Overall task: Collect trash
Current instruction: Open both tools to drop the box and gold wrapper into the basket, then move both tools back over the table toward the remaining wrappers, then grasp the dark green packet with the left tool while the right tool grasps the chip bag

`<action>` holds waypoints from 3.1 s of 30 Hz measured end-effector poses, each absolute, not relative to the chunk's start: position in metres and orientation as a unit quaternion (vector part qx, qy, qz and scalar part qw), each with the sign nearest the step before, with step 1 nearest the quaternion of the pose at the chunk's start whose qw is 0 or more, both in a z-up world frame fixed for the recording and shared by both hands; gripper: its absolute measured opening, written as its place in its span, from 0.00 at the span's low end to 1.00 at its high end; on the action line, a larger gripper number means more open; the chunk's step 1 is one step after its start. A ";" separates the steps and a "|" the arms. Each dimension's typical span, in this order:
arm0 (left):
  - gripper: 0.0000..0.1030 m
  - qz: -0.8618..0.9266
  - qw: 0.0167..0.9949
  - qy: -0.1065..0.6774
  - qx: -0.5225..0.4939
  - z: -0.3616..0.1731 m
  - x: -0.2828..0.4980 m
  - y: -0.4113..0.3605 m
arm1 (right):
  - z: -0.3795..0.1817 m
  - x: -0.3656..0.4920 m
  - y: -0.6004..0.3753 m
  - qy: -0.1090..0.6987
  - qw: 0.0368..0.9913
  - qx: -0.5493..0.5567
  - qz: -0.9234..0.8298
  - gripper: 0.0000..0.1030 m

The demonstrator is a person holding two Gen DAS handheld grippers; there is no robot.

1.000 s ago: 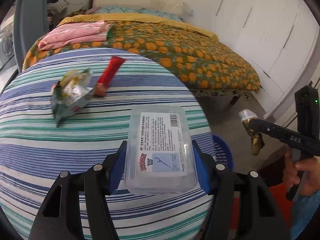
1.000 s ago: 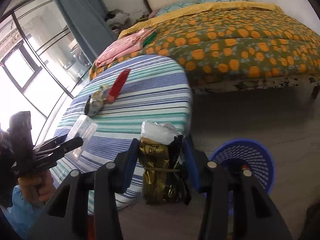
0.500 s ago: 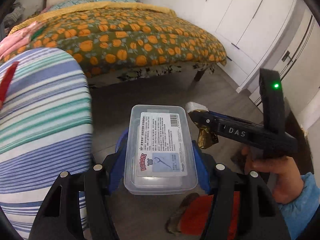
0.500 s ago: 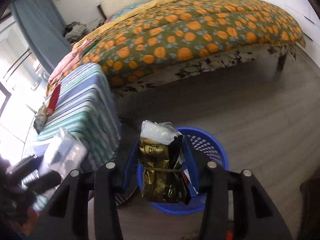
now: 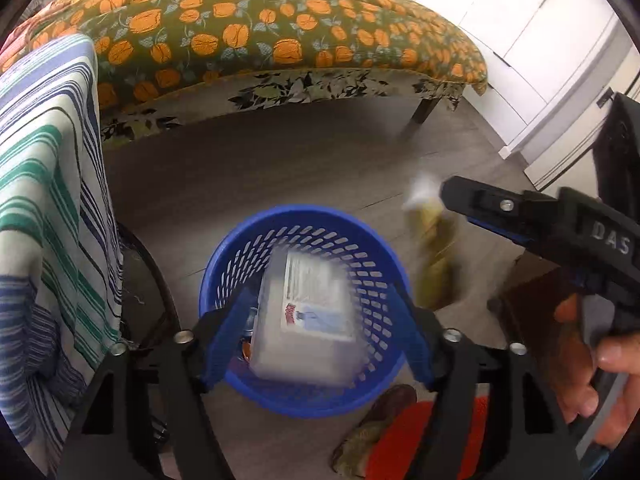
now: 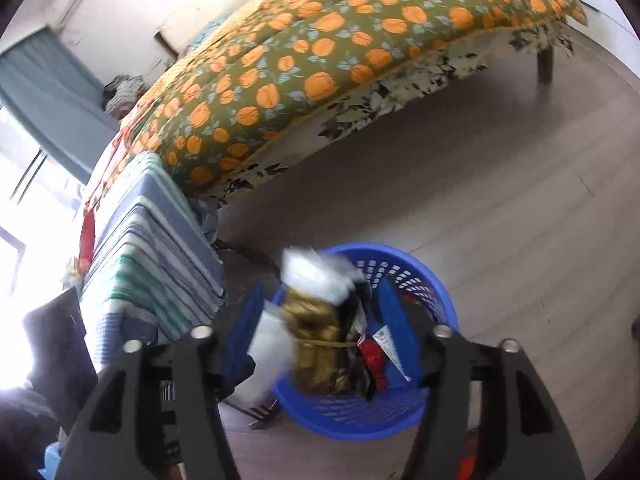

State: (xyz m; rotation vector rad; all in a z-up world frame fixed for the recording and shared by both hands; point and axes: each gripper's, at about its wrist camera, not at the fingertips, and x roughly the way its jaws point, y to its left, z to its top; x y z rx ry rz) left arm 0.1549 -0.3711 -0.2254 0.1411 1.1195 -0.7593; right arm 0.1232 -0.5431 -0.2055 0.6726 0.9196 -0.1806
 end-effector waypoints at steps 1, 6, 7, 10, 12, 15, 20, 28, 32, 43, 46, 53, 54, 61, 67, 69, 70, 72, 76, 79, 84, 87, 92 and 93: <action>0.78 -0.352 0.780 0.513 0.062 -0.221 0.153 -0.370 | -0.203 0.122 -0.545 0.430 0.840 0.318 -0.089 0.63; 0.92 -0.372 0.802 0.463 0.062 -0.175 0.127 -0.348 | -0.193 0.116 -0.546 0.413 0.852 0.298 -0.121 0.79; 0.93 -0.375 0.806 0.453 0.062 -0.166 0.123 -0.343 | -0.190 0.116 -0.543 0.412 0.855 0.284 -0.134 0.86; 0.95 -0.374 0.823 0.423 0.066 -0.138 0.106 -0.312 | -0.183 0.115 -0.529 0.407 0.866 0.240 -0.167 0.89; 0.95 -0.360 0.834 0.412 0.072 -0.128 0.099 -0.282 | -0.178 0.115 -0.517 0.401 0.874 0.214 -0.169 0.89; 0.95 -0.315 0.852 0.409 0.083 -0.125 0.099 -0.231 | -0.166 0.115 -0.484 0.391 0.893 0.154 -0.159 0.90; 0.95 -0.225 0.874 0.422 0.081 -0.134 0.111 -0.132 | -0.161 0.119 -0.408 0.401 0.905 0.091 -0.113 0.90; 0.95 -0.140 0.890 0.433 0.042 -0.136 0.128 -0.007 | -0.135 0.163 -0.246 0.416 0.908 0.042 0.034 0.90; 0.95 -0.111 0.893 0.435 0.034 -0.135 0.142 0.029 | -0.132 0.200 -0.184 0.427 0.901 0.003 0.070 0.90; 0.95 -0.102 0.898 0.428 -0.012 -0.117 0.232 0.068 | -0.160 0.247 -0.130 0.459 0.885 -0.022 0.079 0.90; 0.95 -0.117 0.898 0.422 -0.042 -0.114 0.263 0.061 | -0.160 0.248 -0.129 0.455 0.887 -0.023 0.077 0.91; 0.79 -0.130 0.880 0.444 -0.109 -0.132 0.318 0.045 | -0.160 0.247 -0.128 0.453 0.888 -0.027 0.075 0.91; 0.77 -0.129 0.875 0.450 -0.120 -0.137 0.323 0.044 | -0.160 0.247 -0.128 0.453 0.888 -0.027 0.075 0.91; 0.34 -0.141 0.874 0.441 -0.146 -0.138 0.325 0.043 | -0.160 0.248 -0.129 0.454 0.888 -0.025 0.076 0.91; 0.32 -0.131 0.882 0.447 -0.066 -0.113 0.295 0.058 | -0.160 0.248 -0.129 0.454 0.888 -0.026 0.076 0.91; 0.32 -0.125 0.882 0.455 -0.020 -0.108 0.278 0.066 | -0.160 0.248 -0.129 0.454 0.888 -0.025 0.076 0.91; 0.32 -0.122 0.879 0.460 0.002 -0.108 0.269 0.071 | -0.160 0.248 -0.129 0.454 0.888 -0.026 0.076 0.91; 0.32 -0.111 0.876 0.469 0.028 -0.114 0.253 0.081 | -0.160 0.248 -0.129 0.454 0.888 -0.025 0.076 0.91; 0.36 -0.097 0.875 0.472 0.044 -0.135 0.234 0.091 | -0.160 0.248 -0.129 0.454 0.888 -0.025 0.076 0.91; 0.51 -0.091 0.881 0.462 0.038 -0.144 0.230 0.094 | -0.160 0.248 -0.129 0.454 0.888 -0.025 0.076 0.91; 0.75 -0.073 0.887 0.453 0.051 -0.148 0.233 0.095 | -0.161 0.248 -0.130 0.454 0.888 -0.025 0.076 0.91; 0.81 -0.071 0.885 0.458 0.047 -0.149 0.236 0.099 | -0.161 0.247 -0.130 0.453 0.888 -0.025 0.076 0.91; 0.95 -0.056 0.882 0.466 0.040 -0.151 0.242 0.102 | -0.160 0.247 -0.130 0.453 0.888 -0.025 0.076 0.91; 0.95 -0.055 0.882 0.467 0.038 -0.152 0.242 0.103 | -0.160 0.247 -0.131 0.453 0.888 -0.025 0.076 0.91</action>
